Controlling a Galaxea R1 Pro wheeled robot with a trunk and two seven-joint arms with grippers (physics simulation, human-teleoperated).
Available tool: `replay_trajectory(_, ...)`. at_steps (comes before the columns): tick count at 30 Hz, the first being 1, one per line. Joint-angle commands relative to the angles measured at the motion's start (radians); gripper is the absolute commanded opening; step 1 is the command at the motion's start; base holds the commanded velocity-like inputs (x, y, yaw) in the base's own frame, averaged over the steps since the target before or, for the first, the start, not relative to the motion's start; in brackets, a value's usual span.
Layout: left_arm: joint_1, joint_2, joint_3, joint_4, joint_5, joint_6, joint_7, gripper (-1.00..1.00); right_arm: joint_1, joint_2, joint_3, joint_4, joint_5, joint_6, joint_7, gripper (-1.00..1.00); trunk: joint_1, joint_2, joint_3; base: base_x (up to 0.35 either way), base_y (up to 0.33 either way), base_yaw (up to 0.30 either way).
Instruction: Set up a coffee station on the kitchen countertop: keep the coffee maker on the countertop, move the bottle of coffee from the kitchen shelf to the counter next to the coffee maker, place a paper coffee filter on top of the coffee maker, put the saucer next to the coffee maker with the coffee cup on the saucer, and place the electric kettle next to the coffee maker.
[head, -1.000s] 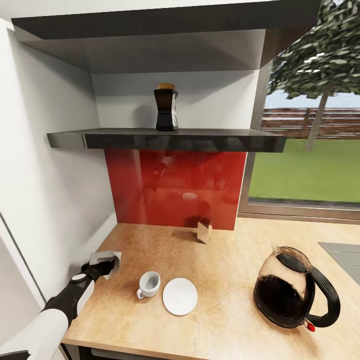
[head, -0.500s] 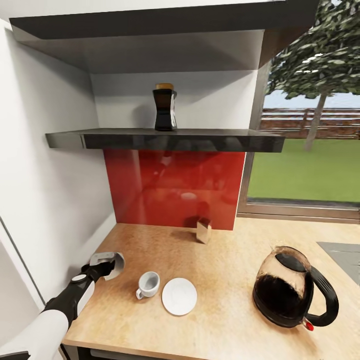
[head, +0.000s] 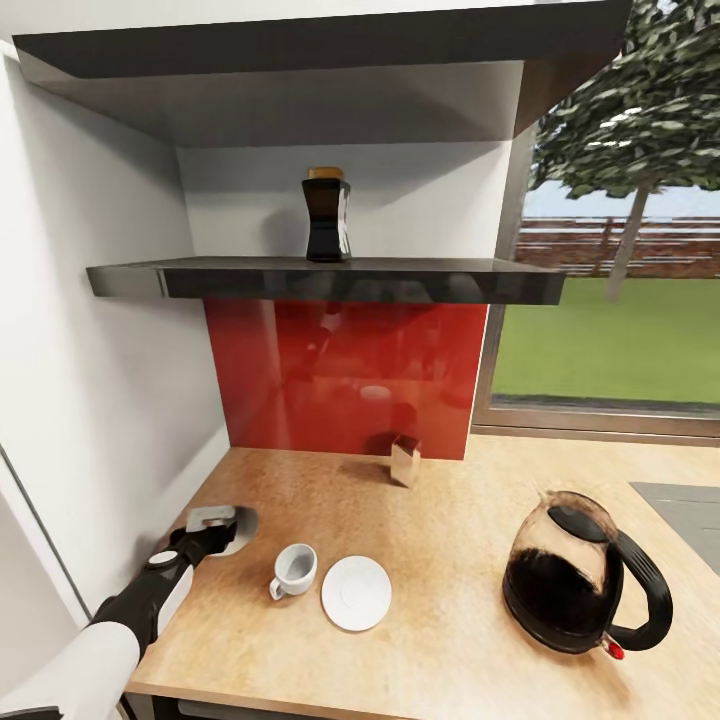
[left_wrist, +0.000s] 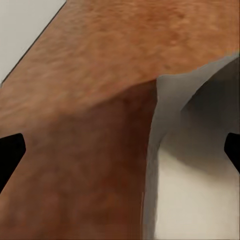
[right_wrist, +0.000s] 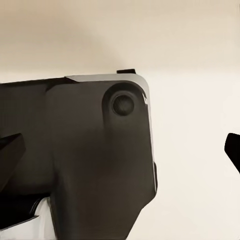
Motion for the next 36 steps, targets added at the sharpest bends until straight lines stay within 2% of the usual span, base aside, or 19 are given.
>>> replay_trajectory(1, 0.000, 0.000, 0.003, -0.001, 0.002, 0.004, 0.003, 1.00, 0.000, 0.001, -0.006, 0.001, 0.000, -0.004, -0.001, 1.00, 0.000, -0.001, 0.000, 0.000, 0.000, 0.000)
replay_trajectory(7, 0.000, 0.002, 0.038, -0.001, -0.002, 0.003, 0.027, 1.00, -0.001, 0.002, -0.008, 0.001, -0.001, -0.004, -0.002, 1.00, 0.000, -0.001, 0.000, 0.000, 0.000, 0.000)
replay_trajectory(10, 0.000, 0.003, 0.041, -0.002, -0.002, 0.003, 0.028, 1.00, -0.001, 0.002, -0.009, 0.001, -0.001, -0.005, -0.003, 1.00, 0.000, -0.001, 0.000, 0.000, 0.000, 0.000)
replay_trajectory(29, 0.000, -0.004, 0.035, -0.002, -0.003, 0.000, 0.027, 1.00, -0.001, -0.001, -0.009, 0.001, -0.001, -0.005, -0.004, 1.00, 0.000, -0.001, 0.000, 0.048, 0.000, 0.000)
replay_trajectory(31, 0.000, -0.005, 0.019, -0.001, -0.013, 0.000, 0.025, 1.00, -0.001, -0.001, -0.009, 0.001, -0.001, -0.005, -0.004, 1.00, 0.000, -0.001, 0.000, 0.000, 0.000, 0.000)
replay_trajectory(33, 0.000, -0.005, -0.015, -0.001, -0.031, 0.000, 0.025, 1.00, -0.001, -0.001, -0.009, 0.001, -0.001, -0.005, -0.004, 1.00, 0.000, -0.001, 0.000, 0.000, 0.000, 0.000)
replay_trajectory(34, 0.000, -0.004, -0.046, -0.001, -0.042, 0.001, 0.024, 1.00, -0.001, -0.002, -0.009, 0.001, -0.001, -0.005, -0.004, 1.00, 0.000, -0.001, 0.000, 0.000, 0.000, 0.000)
replay_trajectory(36, 0.000, -0.003, -0.070, -0.002, -0.048, 0.001, 0.024, 1.00, -0.001, -0.002, -0.009, 0.001, -0.001, -0.005, -0.004, 1.00, 0.000, -0.001, 0.000, 0.000, 0.000, 0.000)
